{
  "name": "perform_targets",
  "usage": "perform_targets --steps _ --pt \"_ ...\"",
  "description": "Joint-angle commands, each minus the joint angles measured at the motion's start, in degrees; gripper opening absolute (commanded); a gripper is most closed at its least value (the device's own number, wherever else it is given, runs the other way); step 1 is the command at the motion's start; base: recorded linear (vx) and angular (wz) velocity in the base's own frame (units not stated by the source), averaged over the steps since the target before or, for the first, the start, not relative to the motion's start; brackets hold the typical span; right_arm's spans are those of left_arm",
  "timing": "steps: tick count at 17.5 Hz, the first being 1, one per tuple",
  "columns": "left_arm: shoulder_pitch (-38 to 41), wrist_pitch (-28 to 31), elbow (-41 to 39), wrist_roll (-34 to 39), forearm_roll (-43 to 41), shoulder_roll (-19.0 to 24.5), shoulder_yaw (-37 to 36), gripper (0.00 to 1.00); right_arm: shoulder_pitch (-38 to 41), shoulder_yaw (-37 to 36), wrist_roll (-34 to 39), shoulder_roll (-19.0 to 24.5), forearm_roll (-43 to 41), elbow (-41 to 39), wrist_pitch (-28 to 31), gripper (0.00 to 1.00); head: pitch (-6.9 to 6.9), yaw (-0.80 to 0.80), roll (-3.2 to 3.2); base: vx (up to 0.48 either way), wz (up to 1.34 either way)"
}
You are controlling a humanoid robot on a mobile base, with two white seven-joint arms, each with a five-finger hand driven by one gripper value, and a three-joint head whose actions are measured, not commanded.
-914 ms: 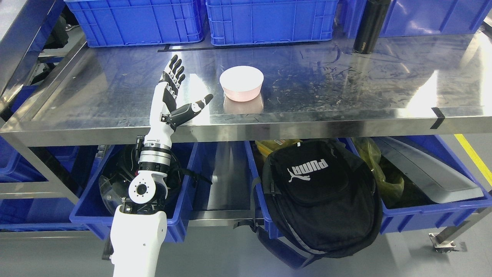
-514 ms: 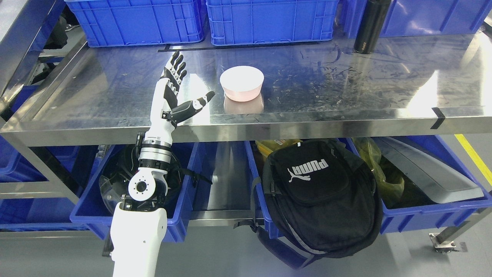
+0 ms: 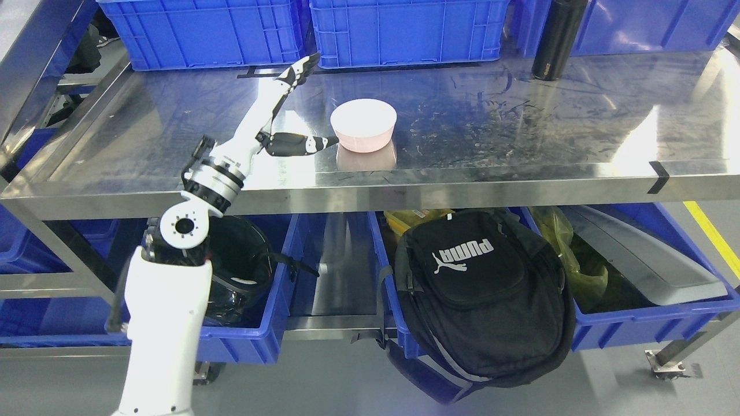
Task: Stack pink IKEA bowl on shelf middle layer
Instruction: 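Swing the left hand toward the pink bowl on the steel table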
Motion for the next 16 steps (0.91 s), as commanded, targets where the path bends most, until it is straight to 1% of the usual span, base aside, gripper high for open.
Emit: perform_targets --steps 1,2,4,6,8,10,12,13,14,16 --pt "-9.7 -0.1 0.1 -13.6 -20.9 12.8 -6.1 1.0 1.3 0.0 -0.4 -1.0 0.0 -1.0 0.0 1.0 0.0 0.0 0.0 0.0 0.0" --pt "-10.6 -0.1 0.0 -17.1 -21.6 12.6 -6.5 1.0 1.3 0.0 -0.4 -1.0 0.0 -1.0 0.0 1.0 0.0 0.0 0.0 0.0 0.0" --pt "-11.5 -0.6 0.0 -20.9 -22.0 12.3 -6.6 1.0 1.3 0.0 -0.4 -1.0 0.0 -1.0 0.0 1.0 0.0 0.0 0.0 0.0 0.0" --pt "-11.8 -4.0 0.2 -21.1 -22.3 12.3 -6.7 1.0 1.3 0.0 -0.4 -1.0 0.0 -1.0 0.0 1.0 0.0 0.0 0.0 0.0 0.0" --pt "-11.8 -5.2 0.2 -21.5 -23.6 12.1 -7.8 1.0 1.3 0.0 -0.4 -1.0 0.0 -1.0 0.0 1.0 0.0 0.0 0.0 0.0 0.0" --pt "-11.8 -5.2 0.4 -23.1 -24.0 10.0 -8.1 1.0 1.3 0.0 -0.4 -1.0 0.0 -1.0 0.0 1.0 0.0 0.0 0.0 0.0 0.0" --pt "-11.9 -5.1 1.4 -29.3 -26.1 6.9 -8.1 1.0 1.3 0.0 -0.4 -1.0 0.0 -1.0 0.0 1.0 0.0 0.0 0.0 0.0 0.0" --pt "-12.2 -5.2 2.1 -29.7 -27.9 6.0 -8.2 0.97 1.3 0.0 -0.4 -1.0 0.0 -1.0 0.0 1.0 0.0 0.0 0.0 0.0 0.0" --pt "-12.7 -5.2 3.1 -29.9 -29.9 4.7 -8.7 0.92 1.3 0.0 -0.4 -1.0 0.0 -1.0 0.0 1.0 0.0 0.0 0.0 0.0 0.0" --pt "-13.3 -5.3 5.2 -29.9 -30.9 2.7 -9.2 0.85 1.3 0.0 -0.4 -1.0 0.0 -1.0 0.0 1.0 0.0 0.0 0.0 0.0 0.0"
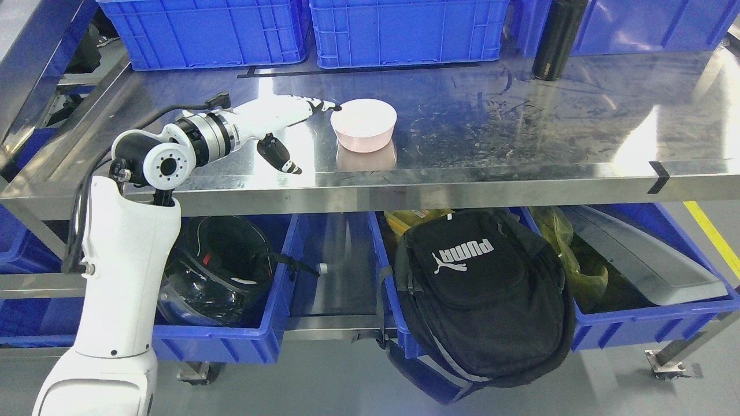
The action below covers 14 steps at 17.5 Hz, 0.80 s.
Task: Stack pink IKEA bowl on shelf middle layer
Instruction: 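Swing the left hand toward the pink bowl on the steel table, then hook the left hand fingers over the pink bowl's rim and grip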
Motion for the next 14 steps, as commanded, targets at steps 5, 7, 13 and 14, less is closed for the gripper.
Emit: perform_targets --steps 5,7,13,14 --pt "-6.2 -0.9 8.8 -1.1 -7.3 -8.1 -4.3 0.75 1.3 0.0 0.0 -1.0 0.0 -1.0 0.0 1.0 0.0 0.0 0.0 0.0 0.0" --pt "-6.5 -0.9 10.1 -1.1 -8.5 -8.5 -5.0 0.72 1.3 0.0 0.0 -1.0 0.0 -1.0 0.0 1.0 0.0 0.0 0.0 0.0 0.0" --pt "-6.9 -1.3 15.0 -0.8 -10.7 -9.8 -5.9 0.69 1.3 0.0 0.0 -1.0 0.0 -1.0 0.0 1.0 0.0 0.0 0.0 0.0 0.0" --pt "-7.5 -1.3 15.4 -0.7 -10.7 -10.1 -6.0 0.68 1.3 0.0 0.0 -1.0 0.0 -1.0 0.0 1.0 0.0 0.0 0.0 0.0 0.0"
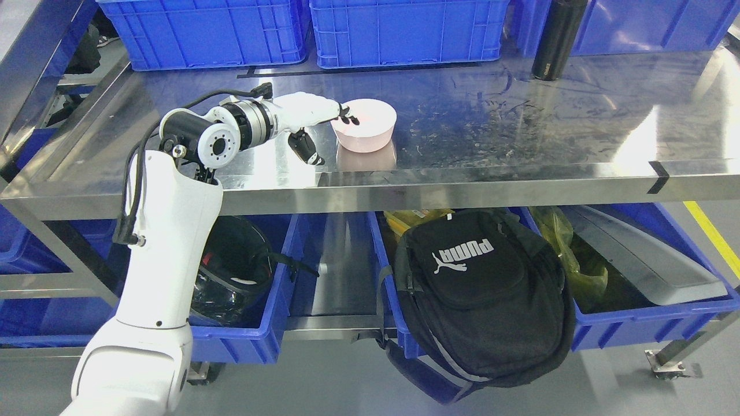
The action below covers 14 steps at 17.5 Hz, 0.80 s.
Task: Stack pink IKEA bowl on shelf middle layer
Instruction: 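Hook the left hand fingers over the pink bowl's rim and grip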
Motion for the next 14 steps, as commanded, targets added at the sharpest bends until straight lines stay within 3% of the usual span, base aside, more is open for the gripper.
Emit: perform_targets --steps 1,5,10,14 --pt "-1.8 -0.1 7.7 0.4 -1.6 -4.1 -2.3 0.65 1.3 0.0 0.0 -1.0 0.0 -1.0 0.0 1.0 0.0 0.0 0.0 0.0 0.0" --pt "-2.6 -1.5 10.0 0.3 -1.7 -4.4 -2.2 0.56 1.3 0.0 0.0 -1.0 0.0 -1.0 0.0 1.0 0.0 0.0 0.0 0.0 0.0" --pt "-3.9 -1.6 12.8 0.4 -2.3 -5.4 -2.1 0.53 1.3 0.0 0.0 -1.0 0.0 -1.0 0.0 1.0 0.0 0.0 0.0 0.0 0.0" --pt "-5.6 -4.0 14.8 0.4 -2.3 -7.0 -1.4 0.29 1.3 0.0 0.0 -1.0 0.0 -1.0 0.0 1.0 0.0 0.0 0.0 0.0 0.0"
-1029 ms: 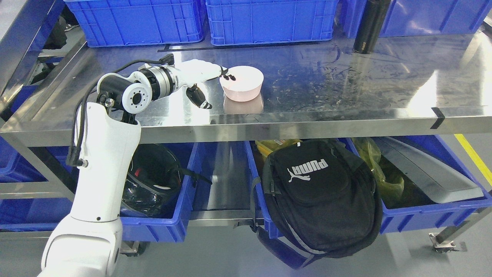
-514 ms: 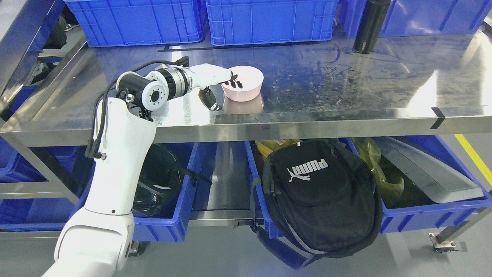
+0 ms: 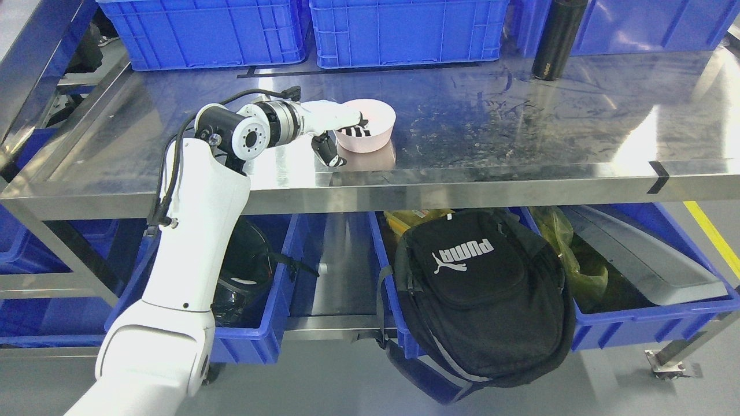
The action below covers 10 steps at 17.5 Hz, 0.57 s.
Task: Stack pink IKEA bowl on shelf middle layer
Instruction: 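Hook the left hand fingers over the pink bowl's rim and grip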
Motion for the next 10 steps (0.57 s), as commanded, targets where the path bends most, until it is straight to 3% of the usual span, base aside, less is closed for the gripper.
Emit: perform_targets --steps 1,6,10 --pt "-1.7 -2.1 6.0 -0.1 -0.3 -3.4 0.3 0.24 1.3 0.0 0.0 -1.0 0.0 -1.0 0.0 1.0 0.0 0.0 0.0 0.0 0.0" --pt "-1.6 -6.1 5.7 -0.3 -0.3 -3.7 4.6 0.03 1.3 0.0 0.0 -1.0 0.0 -1.0 0.0 1.0 0.0 0.0 0.0 0.0 0.0" --pt "-1.6 -9.6 3.0 -0.7 0.4 -3.7 10.4 0.0 1.3 0.0 0.0 -1.0 0.0 -1.0 0.0 1.0 0.0 0.0 0.0 0.0 0.0"
